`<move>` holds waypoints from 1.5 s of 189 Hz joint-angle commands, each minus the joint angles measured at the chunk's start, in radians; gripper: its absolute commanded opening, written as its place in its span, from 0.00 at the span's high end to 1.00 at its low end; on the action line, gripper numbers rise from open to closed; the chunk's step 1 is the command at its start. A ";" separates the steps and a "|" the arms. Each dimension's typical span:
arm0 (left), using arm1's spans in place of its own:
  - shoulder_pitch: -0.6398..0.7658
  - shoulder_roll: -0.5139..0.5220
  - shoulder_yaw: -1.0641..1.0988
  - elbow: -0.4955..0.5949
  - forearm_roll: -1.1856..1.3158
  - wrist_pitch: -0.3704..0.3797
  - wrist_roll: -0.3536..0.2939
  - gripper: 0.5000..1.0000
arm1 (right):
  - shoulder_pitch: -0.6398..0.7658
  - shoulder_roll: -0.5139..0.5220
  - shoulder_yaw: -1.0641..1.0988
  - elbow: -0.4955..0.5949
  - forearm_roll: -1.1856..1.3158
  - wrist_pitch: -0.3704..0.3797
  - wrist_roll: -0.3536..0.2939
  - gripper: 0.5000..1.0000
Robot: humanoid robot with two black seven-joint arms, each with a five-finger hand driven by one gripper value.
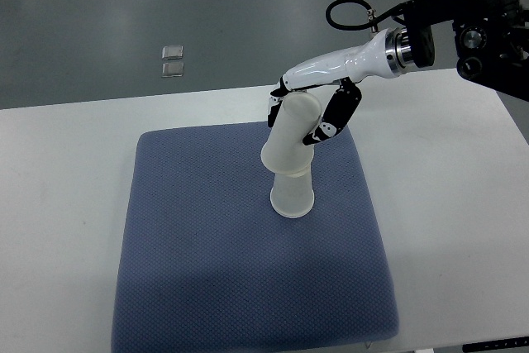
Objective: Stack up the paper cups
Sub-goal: 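Lower the held cup onto the upside-down cup on the pad, then open the right hand fingers to release the stacked cup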
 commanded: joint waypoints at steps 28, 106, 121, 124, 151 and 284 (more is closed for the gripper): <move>0.000 0.000 0.000 -0.001 0.000 0.000 0.000 0.00 | -0.017 0.048 -0.020 -0.040 -0.024 -0.003 -0.023 0.95; 0.000 0.000 0.000 0.001 0.000 0.000 0.000 0.00 | -0.012 0.041 -0.031 -0.040 -0.030 0.000 -0.022 0.93; 0.000 0.000 0.000 0.001 0.000 0.000 0.000 0.00 | -0.011 0.038 -0.031 -0.040 -0.030 0.008 -0.022 0.93; 0.000 0.000 0.000 0.001 0.000 0.000 0.000 0.00 | -0.011 0.038 -0.031 -0.040 -0.030 0.009 -0.022 0.93; 0.000 0.000 0.000 -0.001 0.000 0.000 0.000 0.00 | -0.018 0.039 -0.031 -0.040 -0.030 0.014 -0.022 0.91; 0.000 0.000 0.000 0.001 0.000 0.000 0.000 0.00 | -0.083 0.065 -0.024 -0.044 -0.027 -0.037 -0.023 0.15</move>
